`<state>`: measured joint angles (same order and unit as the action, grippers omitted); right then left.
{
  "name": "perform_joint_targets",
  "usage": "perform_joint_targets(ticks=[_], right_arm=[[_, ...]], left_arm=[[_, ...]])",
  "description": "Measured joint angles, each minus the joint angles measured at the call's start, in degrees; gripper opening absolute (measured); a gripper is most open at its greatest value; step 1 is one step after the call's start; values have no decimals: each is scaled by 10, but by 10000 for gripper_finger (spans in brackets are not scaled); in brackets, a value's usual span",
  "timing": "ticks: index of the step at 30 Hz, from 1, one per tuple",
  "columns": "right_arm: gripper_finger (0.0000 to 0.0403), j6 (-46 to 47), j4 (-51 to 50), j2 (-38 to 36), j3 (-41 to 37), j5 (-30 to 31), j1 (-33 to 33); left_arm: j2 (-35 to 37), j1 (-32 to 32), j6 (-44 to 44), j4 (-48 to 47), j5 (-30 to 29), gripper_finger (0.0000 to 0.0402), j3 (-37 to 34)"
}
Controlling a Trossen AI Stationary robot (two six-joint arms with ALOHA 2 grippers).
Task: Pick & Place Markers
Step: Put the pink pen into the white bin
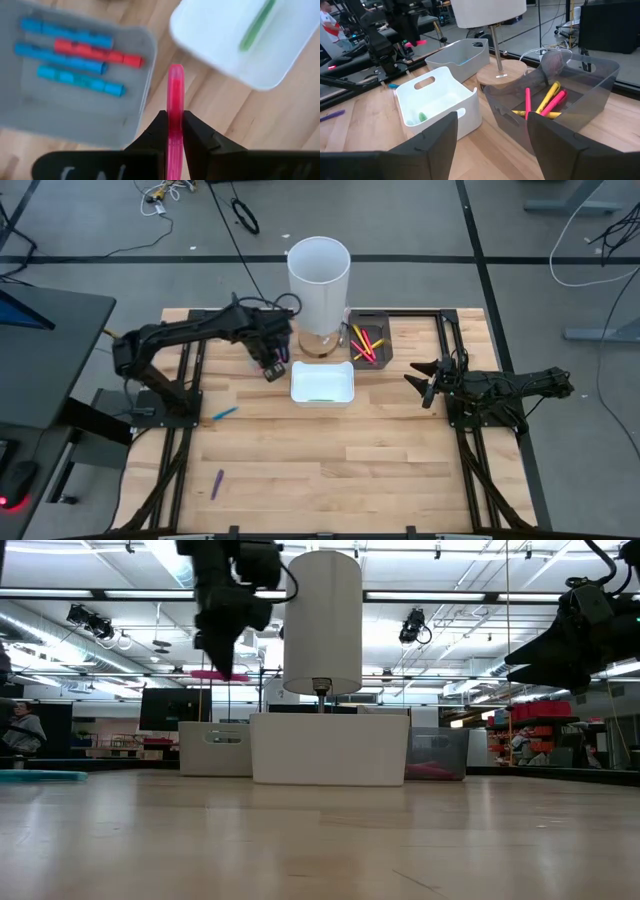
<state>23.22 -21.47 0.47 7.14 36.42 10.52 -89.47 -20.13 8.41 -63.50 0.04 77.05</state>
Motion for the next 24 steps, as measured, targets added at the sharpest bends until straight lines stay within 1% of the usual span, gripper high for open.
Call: perform_joint_targets(ticks=[8,11,15,24], right_arm=[[242,0,0,0,0,0,0],[242,0,0,0,0,0,0],[242,0,0,0,0,0,0],[242,0,0,0,0,0,0]], left_arm=[[-112,21,-35,-20,0,36,135],[-142,32,-35,-20,0,36,171],[-155,39,-28,-18,11,36,179],[-156,41,-30,-34,11,36,172]])
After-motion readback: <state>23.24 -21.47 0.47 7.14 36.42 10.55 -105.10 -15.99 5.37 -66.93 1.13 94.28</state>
